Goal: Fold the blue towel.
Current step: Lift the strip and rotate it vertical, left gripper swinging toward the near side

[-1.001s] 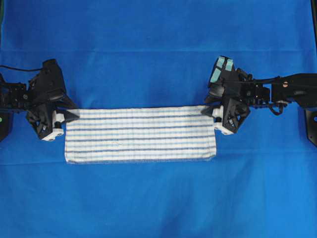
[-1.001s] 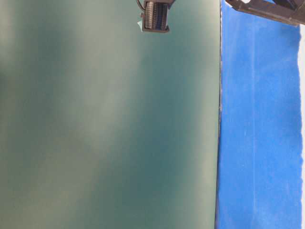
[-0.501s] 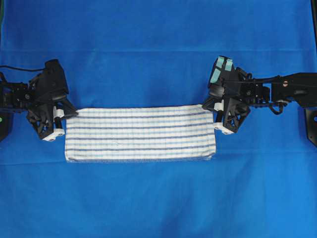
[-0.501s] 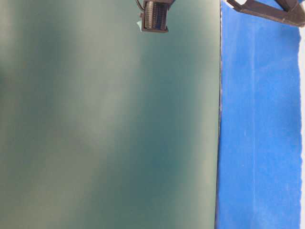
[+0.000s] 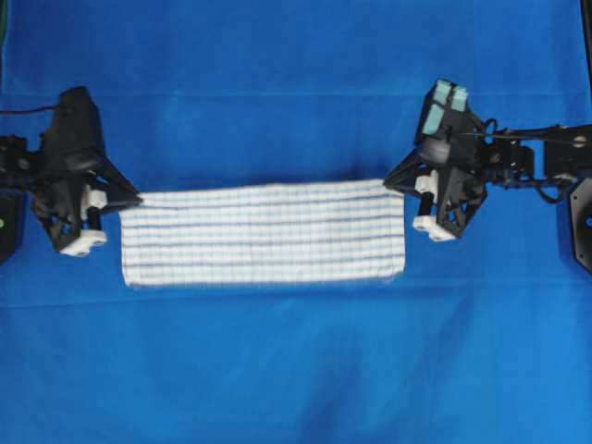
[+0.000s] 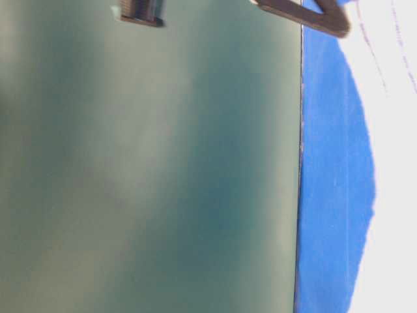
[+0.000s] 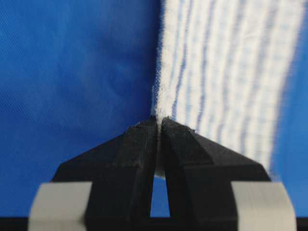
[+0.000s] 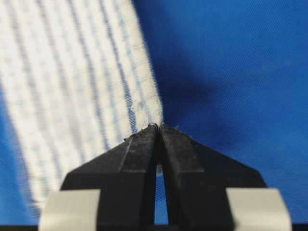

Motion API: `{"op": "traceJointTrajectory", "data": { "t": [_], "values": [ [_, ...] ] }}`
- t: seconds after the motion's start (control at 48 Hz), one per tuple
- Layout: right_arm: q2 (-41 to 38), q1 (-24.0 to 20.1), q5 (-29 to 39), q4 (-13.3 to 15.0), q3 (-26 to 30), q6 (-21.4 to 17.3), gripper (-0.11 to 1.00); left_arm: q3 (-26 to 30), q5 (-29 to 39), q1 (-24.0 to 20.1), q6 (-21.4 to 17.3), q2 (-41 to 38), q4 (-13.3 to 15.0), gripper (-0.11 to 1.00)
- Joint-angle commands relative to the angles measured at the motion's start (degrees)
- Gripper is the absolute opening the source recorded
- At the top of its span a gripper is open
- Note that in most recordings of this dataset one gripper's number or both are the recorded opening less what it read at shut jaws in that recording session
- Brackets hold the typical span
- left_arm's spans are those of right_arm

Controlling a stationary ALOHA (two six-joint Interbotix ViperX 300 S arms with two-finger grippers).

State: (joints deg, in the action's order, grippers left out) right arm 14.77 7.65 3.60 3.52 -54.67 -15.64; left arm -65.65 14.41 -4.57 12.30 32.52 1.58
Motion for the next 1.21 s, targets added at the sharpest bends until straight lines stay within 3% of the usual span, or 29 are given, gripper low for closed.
{"op": "traceJointTrajectory", "data": {
  "t": [0.0,0.271,0.542,0.834,1.189],
  "values": [
    [4.0,-0.2,1.3,0.2,1.5,0.1,0.02,1.5,1.2,0.7,0.0,3.6,0.1,0.02],
    [9.8,-1.3,3.7,0.2,2.9,0.1,0.02,1.8,1.8,3.3,0.3,9.8,0.1,0.02],
    [7.7,-0.6,3.1,1.5,4.6,0.1,0.02,2.5,-2.5,5.2,0.9,7.9,0.1,0.02],
    [0.5,5.6,2.8,5.3,11.7,0.1,0.02,8.9,-14.2,11.4,0.0,-5.4,0.1,0.02],
    [-5.2,13.8,3.2,11.3,19.8,0.1,0.02,26.8,-16.3,16.2,-0.8,-23.5,-0.2,0.02]
  ]
}}
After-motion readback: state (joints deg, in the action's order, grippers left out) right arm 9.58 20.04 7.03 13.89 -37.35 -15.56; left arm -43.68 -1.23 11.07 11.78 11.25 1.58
